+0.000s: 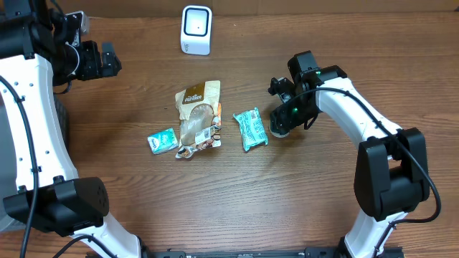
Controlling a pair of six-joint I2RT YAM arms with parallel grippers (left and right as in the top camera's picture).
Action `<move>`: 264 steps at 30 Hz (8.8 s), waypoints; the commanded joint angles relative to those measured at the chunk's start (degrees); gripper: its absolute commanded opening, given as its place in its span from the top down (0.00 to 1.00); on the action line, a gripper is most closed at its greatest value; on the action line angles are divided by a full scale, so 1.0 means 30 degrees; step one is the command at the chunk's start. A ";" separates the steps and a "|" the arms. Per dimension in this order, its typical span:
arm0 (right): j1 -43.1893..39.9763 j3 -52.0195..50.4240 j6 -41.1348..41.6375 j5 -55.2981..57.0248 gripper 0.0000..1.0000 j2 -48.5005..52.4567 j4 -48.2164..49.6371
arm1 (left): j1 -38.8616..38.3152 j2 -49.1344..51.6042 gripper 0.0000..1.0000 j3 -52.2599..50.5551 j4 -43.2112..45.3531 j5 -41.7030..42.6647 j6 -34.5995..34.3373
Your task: Scan the item barcode
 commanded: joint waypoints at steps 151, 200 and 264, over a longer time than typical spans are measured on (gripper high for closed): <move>0.5319 1.6728 0.0874 0.2339 0.62 0.3293 1.0273 | 0.0029 -0.0036 0.00 0.0007 0.0022 0.0168 0.0299; -0.5391 -0.0597 1.0003 0.7293 0.68 -0.1617 0.2273 | 0.0029 -0.0036 0.00 0.0007 0.0029 0.0168 0.0299; 0.6339 -0.3140 2.2199 -0.1348 0.54 -0.1428 0.8510 | 0.0029 -0.0036 0.00 0.0007 0.0029 0.0168 0.0299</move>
